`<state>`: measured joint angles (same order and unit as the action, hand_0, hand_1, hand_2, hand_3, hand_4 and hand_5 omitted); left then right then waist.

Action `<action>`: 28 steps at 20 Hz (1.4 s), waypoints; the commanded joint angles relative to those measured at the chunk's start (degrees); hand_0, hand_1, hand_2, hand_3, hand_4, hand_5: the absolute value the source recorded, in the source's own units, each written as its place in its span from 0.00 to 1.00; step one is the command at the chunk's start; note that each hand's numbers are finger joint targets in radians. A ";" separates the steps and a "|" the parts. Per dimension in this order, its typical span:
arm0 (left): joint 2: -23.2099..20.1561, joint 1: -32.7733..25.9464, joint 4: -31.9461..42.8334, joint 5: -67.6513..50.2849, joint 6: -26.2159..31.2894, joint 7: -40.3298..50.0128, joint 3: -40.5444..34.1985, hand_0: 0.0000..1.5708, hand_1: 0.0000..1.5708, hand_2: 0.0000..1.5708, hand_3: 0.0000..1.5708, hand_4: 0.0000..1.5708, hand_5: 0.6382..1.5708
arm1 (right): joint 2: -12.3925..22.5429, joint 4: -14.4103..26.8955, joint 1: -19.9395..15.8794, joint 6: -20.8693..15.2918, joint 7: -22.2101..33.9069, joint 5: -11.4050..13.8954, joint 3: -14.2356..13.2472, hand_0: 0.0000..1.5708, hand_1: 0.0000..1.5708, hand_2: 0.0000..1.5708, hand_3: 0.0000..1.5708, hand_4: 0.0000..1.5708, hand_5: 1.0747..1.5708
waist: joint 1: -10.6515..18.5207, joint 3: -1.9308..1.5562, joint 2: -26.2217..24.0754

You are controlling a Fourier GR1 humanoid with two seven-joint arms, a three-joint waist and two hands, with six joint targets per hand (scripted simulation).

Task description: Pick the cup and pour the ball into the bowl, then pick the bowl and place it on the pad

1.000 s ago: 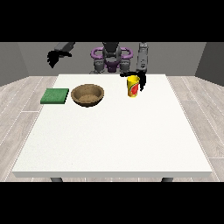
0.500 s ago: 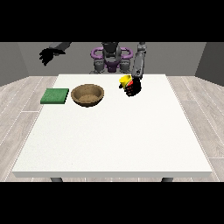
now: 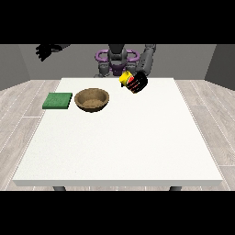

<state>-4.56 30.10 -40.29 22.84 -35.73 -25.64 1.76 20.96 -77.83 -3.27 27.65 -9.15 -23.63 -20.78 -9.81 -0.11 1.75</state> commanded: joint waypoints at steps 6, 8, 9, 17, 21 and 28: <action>-10.00 11.73 11.85 27.57 -5.74 23.45 13.80 0.74 0.74 1.00 0.86 0.68 1.00 | 0.09 3.44 -2.93 -3.58 3.86 2.47 1.33 0.00 0.00 0.00 0.00 0.39 0.99 | 2.24 -0.39 -5.46; -6.36 14.73 14.45 33.60 -5.66 31.71 17.48 0.64 0.64 1.00 0.82 0.67 1.00 | 0.53 5.26 -3.33 -3.78 4.98 2.14 0.87 0.00 0.00 0.00 0.00 0.41 0.99 | 1.95 -0.24 -6.97; -4.73 16.88 14.94 35.50 -3.31 35.11 18.84 0.64 0.64 1.00 0.82 0.67 1.00 | -1.71 5.95 -3.71 -5.53 4.50 2.93 1.73 0.00 0.00 0.00 0.00 0.41 0.99 | 3.38 -0.17 -7.85; 4.40 20.23 11.71 44.24 7.20 53.82 27.60 0.50 0.50 1.00 0.80 0.68 1.00 | 0.65 11.66 -4.87 -3.23 2.46 3.51 0.29 0.00 0.00 0.00 0.00 0.41 0.99 | 4.27 0.05 -8.30; 4.50 21.63 7.87 47.01 12.96 59.23 30.95 0.51 0.51 1.00 0.78 0.58 1.00 | 0.60 13.99 -5.01 -1.84 -1.51 3.93 -0.38 0.00 0.00 0.00 0.00 0.42 0.98 | 3.34 0.06 -7.86; 4.55 21.56 0.38 50.27 26.41 66.22 42.20 0.00 0.00 0.67 0.88 0.47 1.00 | -0.42 15.65 -10.26 -3.11 1.05 4.68 1.76 0.00 0.00 0.00 0.00 0.42 0.98 | 0.33 0.06 -6.94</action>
<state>-0.19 50.11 -36.59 71.40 -15.79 36.82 39.48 21.33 -62.97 -11.21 24.83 -7.64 -19.27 -19.72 -7.41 -0.05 -6.91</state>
